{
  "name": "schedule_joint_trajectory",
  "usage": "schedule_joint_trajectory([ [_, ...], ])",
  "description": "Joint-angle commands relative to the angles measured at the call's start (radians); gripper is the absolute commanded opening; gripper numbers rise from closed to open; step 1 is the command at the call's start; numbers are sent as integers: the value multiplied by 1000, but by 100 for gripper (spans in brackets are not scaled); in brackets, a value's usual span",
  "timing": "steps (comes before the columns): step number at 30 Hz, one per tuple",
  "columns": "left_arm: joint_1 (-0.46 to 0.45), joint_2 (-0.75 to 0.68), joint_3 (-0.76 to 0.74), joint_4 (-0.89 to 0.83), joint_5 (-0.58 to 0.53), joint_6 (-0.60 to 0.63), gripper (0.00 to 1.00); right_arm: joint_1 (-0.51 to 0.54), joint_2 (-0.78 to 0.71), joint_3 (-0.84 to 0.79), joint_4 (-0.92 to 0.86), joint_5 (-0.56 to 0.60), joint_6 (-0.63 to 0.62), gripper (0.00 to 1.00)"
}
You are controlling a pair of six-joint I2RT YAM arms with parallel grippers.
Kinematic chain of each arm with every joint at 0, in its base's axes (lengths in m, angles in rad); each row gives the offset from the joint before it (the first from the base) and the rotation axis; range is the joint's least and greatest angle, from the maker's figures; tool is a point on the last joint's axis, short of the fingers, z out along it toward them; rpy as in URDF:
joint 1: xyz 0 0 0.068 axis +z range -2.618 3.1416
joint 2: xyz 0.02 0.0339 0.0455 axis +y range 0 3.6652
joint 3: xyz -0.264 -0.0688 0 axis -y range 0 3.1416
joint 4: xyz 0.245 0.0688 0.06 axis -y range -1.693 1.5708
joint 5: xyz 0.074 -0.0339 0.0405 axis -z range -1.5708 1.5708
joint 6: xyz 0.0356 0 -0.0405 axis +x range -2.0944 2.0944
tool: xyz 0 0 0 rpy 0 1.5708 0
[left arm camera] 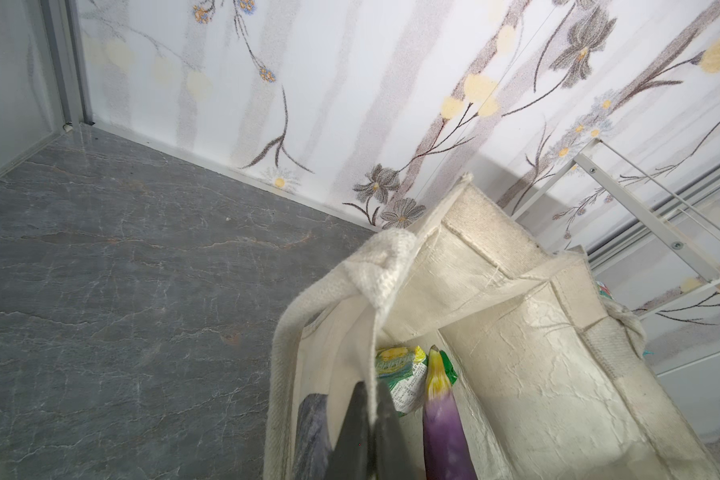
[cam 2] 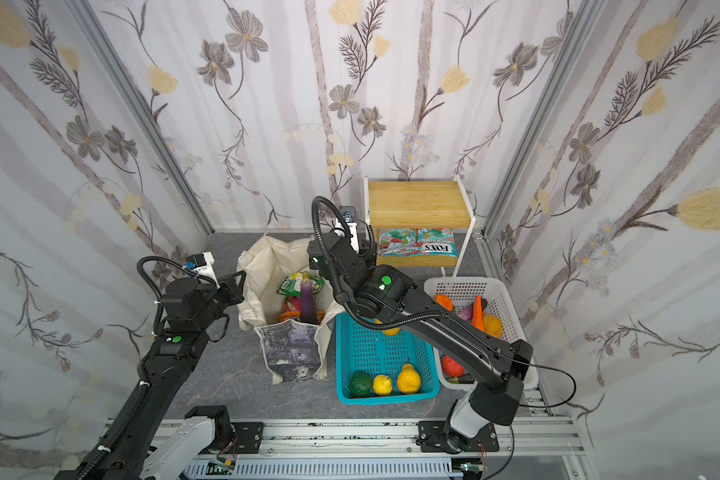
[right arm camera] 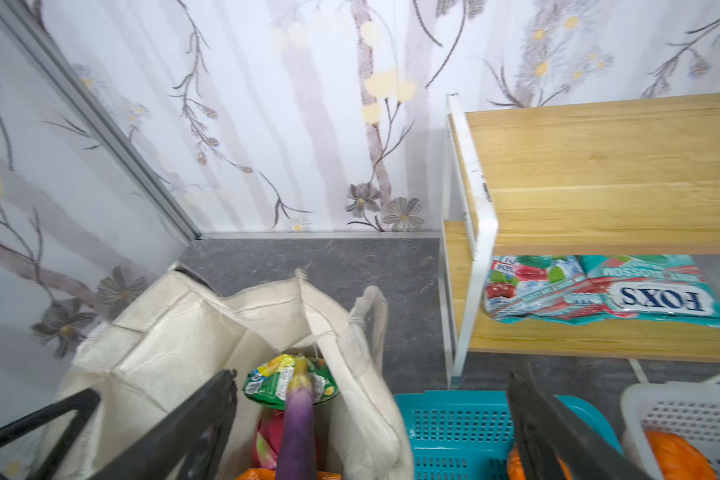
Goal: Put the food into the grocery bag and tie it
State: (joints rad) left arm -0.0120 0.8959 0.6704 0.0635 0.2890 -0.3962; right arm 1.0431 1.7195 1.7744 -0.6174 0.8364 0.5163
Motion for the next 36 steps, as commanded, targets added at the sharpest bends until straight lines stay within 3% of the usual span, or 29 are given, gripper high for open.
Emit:
schedule_joint_trajectory([
  [1,1,3,9,36,6,-7,0,0,-30,-58,-28,160,17,100],
  [4,3,5,9,36,7,-9,0,-2,-67,-113,-65,258,87,100],
  [8,3,6,9,36,7,-9,0,-34,-187,-218,-64,265,147,100],
  [16,4,7,9,36,9,-10,0,-253,-432,-527,86,3,112,100],
  [22,4,9,9,36,9,-12,0,-393,-661,-744,238,-98,142,100],
  [25,4,11,9,36,10,-13,0,-466,-742,-847,264,-90,202,100],
  [31,4,12,9,36,13,-15,0,-755,-674,-913,214,-402,217,100],
  [36,4,9,6,36,6,-12,0,-876,-622,-1013,335,-645,182,100],
])
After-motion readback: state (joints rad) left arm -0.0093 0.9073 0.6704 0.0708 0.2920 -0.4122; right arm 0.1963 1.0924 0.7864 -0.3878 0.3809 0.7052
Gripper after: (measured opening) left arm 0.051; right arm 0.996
